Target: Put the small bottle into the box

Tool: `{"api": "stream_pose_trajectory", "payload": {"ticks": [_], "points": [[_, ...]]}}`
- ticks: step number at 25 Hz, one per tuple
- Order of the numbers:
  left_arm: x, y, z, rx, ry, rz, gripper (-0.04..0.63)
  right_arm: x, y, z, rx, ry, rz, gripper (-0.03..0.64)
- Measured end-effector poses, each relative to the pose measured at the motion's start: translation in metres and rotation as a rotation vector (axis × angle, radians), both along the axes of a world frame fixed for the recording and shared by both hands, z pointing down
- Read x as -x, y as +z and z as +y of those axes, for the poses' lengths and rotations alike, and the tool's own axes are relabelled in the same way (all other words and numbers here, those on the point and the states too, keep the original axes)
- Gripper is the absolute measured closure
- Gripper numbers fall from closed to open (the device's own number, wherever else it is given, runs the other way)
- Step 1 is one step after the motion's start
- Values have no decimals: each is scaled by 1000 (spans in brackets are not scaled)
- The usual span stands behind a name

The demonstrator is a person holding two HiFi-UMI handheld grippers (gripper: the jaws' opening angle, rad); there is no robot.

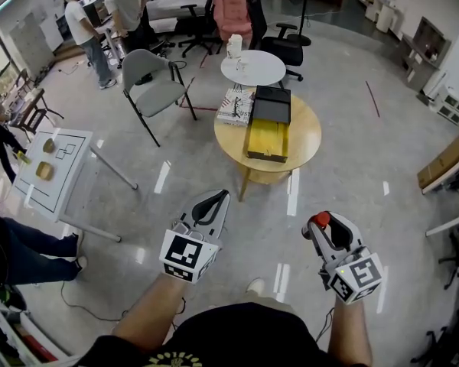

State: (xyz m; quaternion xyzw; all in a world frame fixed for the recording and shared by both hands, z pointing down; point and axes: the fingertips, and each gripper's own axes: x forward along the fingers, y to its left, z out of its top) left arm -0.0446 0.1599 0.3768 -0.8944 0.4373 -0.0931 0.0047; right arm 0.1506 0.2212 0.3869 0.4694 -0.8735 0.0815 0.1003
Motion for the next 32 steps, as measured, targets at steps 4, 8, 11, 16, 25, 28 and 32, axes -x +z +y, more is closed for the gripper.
{"api": "stream_pose_trajectory", "payload": {"ticks": [4,8,11,16,25,28,32], "points": [[-12,-4,-14,-10,-29,-9,580,-20,0,-13,-4,-11,-16,463],[-28,-6,-22,-11,-53,-6,580,-44,0,-23,-5,-18,-23,463],[-39,-7,-24,-24,-58,-12,580,-59,1,-33,-13,-23,-25,463],[-39,-5,-26,-16,-84,-17,580,-66,2,-43,-5,-37,-35,463],[-28,-2,-28,-13,-109,-2,580,-61,3,-49,-10,-48,-36,463],[-26,-3,-33,-20,-107,-6,580,-57,2,-55,-15,-45,-38,463],[-24,-2,-43,-20,-103,-7,580,-51,1,-62,-14,-49,-31,463]]}}
